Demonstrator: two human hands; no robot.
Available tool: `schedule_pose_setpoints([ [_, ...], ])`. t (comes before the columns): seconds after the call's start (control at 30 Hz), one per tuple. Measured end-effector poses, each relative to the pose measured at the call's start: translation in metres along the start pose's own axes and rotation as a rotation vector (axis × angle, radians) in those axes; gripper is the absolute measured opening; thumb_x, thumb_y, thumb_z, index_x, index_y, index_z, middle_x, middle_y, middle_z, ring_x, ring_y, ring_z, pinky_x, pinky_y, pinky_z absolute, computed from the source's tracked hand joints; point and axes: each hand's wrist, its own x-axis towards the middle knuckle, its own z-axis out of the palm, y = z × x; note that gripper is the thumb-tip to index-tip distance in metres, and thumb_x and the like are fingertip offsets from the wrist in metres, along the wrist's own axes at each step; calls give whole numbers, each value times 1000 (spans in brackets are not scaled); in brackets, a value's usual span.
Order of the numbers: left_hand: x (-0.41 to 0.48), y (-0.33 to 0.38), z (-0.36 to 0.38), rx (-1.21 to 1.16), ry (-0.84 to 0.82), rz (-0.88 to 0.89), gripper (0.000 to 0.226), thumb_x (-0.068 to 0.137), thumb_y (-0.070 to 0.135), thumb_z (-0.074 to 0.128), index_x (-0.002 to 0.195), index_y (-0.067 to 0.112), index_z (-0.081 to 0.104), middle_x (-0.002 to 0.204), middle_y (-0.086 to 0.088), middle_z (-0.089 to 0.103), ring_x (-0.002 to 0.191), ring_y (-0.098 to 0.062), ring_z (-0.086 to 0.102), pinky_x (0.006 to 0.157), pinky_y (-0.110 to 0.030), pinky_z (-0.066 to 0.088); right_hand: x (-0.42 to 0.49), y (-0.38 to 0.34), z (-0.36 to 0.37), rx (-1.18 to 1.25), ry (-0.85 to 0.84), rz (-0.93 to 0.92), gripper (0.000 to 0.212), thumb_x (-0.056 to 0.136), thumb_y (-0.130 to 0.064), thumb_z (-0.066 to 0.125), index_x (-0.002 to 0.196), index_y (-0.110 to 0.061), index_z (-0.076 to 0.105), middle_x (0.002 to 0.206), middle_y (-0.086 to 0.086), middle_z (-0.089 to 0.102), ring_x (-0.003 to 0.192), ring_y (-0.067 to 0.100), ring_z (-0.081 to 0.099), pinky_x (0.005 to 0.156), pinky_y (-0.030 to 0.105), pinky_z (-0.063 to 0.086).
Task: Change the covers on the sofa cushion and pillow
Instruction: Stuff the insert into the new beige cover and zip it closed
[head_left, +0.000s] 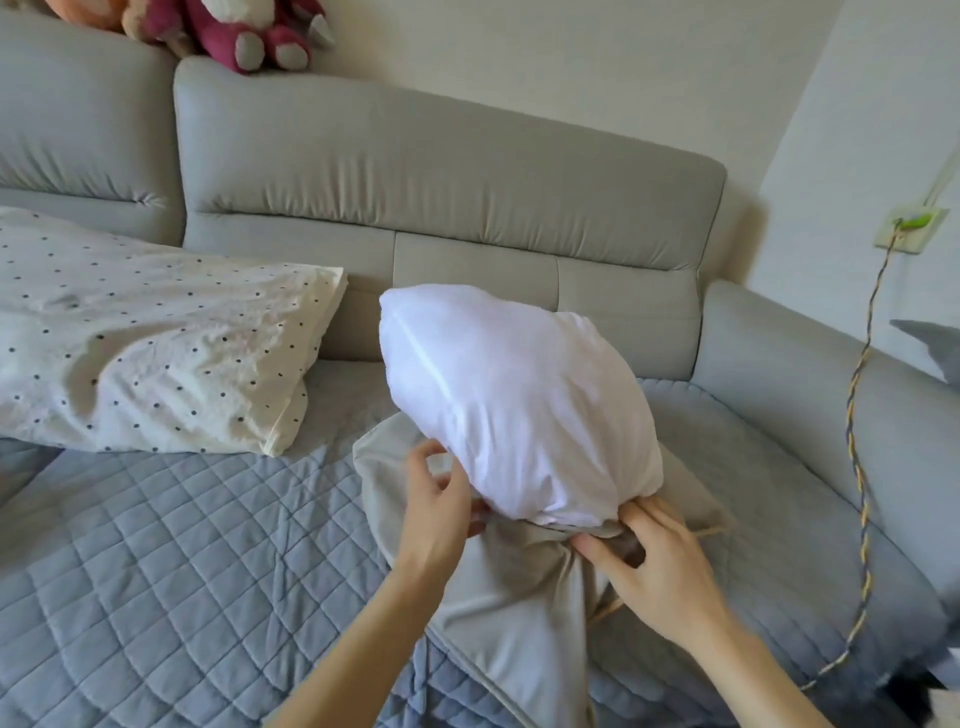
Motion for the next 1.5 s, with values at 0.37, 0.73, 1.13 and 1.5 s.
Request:
schedule_pose_setpoints([
  [0.37,40,23,75,223,15,322,40,78,60,61,107,40,42,94,-6,61,86,-21,62,76,-37,52,62,-84,-75,-159,320,-203,61,82,-47,70,138,-32,52,152,0,31,140,22,30,111,41,34],
  [0.73,43,10,75,670,13,52,37,79,60,48,90,28,62,93,6,68,87,-19,65,79,-35,54,110,-34,-63,-277,152,-23,52,75,-30,78,120,-41,54,124,-11,35,105,23,42,85,40,49],
  [1.13,44,22,51,155,-153,-347,9,88,19,65,82,14,63,72,1,58,51,-12,38,43,-18,23,98,-52,-51,-268,81,-5,51,71,-37,78,115,-39,52,117,-14,43,107,22,47,77,38,51],
  [1.5,11,50,19,97,-109,151,19,85,21,53,68,13,51,53,4,37,47,-11,30,45,-24,25,107,-99,-10,-536,-163,74,30,94,-36,49,110,-14,62,115,11,66,109,34,61,81,36,46],
])
